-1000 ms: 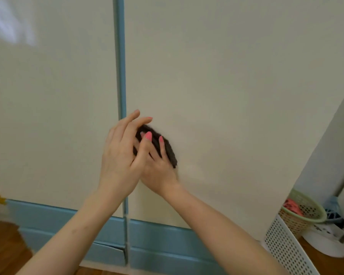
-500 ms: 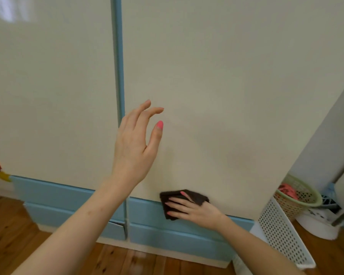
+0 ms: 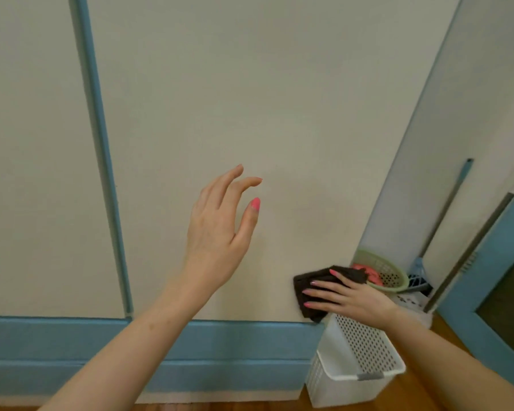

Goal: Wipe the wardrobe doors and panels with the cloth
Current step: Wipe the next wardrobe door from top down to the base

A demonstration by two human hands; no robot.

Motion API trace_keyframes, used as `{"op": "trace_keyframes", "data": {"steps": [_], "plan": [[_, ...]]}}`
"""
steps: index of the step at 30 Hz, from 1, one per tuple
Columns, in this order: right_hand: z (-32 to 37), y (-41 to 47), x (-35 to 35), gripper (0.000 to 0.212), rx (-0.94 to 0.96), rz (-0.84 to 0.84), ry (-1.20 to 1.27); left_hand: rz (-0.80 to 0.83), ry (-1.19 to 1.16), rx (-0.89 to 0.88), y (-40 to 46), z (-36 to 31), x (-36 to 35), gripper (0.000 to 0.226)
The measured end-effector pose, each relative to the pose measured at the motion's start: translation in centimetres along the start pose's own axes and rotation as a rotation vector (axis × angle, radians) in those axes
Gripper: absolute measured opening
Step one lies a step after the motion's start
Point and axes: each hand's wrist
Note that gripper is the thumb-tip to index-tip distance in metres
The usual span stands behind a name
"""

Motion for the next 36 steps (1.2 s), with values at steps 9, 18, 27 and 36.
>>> {"op": "trace_keyframes", "data": {"steps": [9,18,27,36], "plan": [[-17.3,2.6,8.5,0.054,-0.552,-0.408,0.038,0.022,-0.061,-0.095,2.5,-3.1,-1.7,0.034],[-29.5,8.8,19.5,0.06,-1.011,-0.651,0.485,-0.045,-0.047,-0.144,4.3,-2.5,0.7,0.035],[-19.6,14.4,17.1,0.067,-1.008,-0.762,0.52,-0.079,-0.065,-0.085,3.6,0.0,1.4,0.038],[-10.5,16.4,15.1,0.06,-0.918,-0.629,0.614,-0.062,-0.062,-0.091,5.3,0.7,2.1,0.043]]}}
Point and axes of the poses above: each hand's wrist, its own y-axis towards the middle knuckle, its own x-axis out of the back of the hand, z = x × y, and after that the axes turned 12 degrees about z, right-handed
